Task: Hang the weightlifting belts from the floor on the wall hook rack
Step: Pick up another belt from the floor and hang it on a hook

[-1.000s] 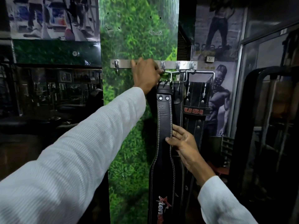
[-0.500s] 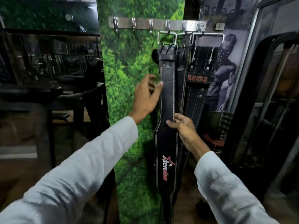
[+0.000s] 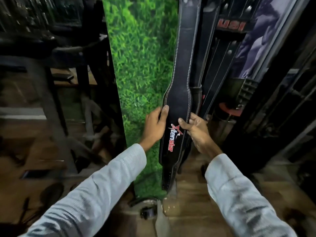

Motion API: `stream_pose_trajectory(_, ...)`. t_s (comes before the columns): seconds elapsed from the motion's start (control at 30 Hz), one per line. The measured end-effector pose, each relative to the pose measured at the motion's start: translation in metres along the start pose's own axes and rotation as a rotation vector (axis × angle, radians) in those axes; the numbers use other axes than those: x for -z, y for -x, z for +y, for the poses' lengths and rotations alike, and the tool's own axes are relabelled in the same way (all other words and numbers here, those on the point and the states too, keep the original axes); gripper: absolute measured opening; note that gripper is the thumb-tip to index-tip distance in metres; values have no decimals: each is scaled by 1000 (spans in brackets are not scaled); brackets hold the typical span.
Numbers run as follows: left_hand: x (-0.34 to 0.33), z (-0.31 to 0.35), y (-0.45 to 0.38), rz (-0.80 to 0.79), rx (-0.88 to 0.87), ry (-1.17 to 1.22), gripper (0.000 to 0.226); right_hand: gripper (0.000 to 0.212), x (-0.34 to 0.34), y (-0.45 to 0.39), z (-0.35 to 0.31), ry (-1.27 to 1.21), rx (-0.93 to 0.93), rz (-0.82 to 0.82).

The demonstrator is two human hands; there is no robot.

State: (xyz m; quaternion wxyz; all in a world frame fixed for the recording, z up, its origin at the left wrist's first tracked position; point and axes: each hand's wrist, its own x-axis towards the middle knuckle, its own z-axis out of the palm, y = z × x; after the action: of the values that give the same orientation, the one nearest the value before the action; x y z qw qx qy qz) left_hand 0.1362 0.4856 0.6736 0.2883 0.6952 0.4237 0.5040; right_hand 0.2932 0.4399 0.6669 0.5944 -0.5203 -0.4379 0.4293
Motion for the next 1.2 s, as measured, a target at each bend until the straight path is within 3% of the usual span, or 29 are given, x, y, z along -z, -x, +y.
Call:
stream_pose_trajectory(0.33, -25, -117, 110, -182, 475, -33, 66, 28, -7, 44, 157, 254, -194, -23)
stream_pose_trajectory(0.47, -40, -168, 171, -188, 626, 16, 51, 54, 1, 76, 259, 447, -308, -102)
stream_pose_trajectory(0.53, -42, -190, 203, -162, 709, -12, 44, 62, 12, 102, 319, 435, -471, -111)
stream_pose_trajectory(0.6, -53, -234, 248, -193, 777, -62, 43, 56, 19, 133, 369, 413, -617, -102)
stream_pose_trajectory(0.67, -65, -277, 303, -259, 937, -37, 38, 31, 23, 169, 412, 377, -736, -91)
stream_pose_trajectory(0.73, -74, -304, 347, -344, 948, -110, 38, 21, 26, 202, 450, 392, -804, -76)
stream_pose_trajectory(0.87, -88, -345, 415, -409, 986, -134, 55, 27, 35, 260, 535, 495, -853, -191)
stream_pose_trajectory(1.0, -106, -411, 494, -461, 1025, -186, 41, 30, 48, 309, 626, 560, -934, -220)
stream_pose_trajectory(1.07, -115, -440, 530, -491, 987, -236, 46, 31, 57, 332, 662, 560, -1016, -216)
stream_pose_trajectory(1.2, -139, -501, 594, -532, 965, -243, 44, 18, 72, 376, 750, 573, -1047, -241)
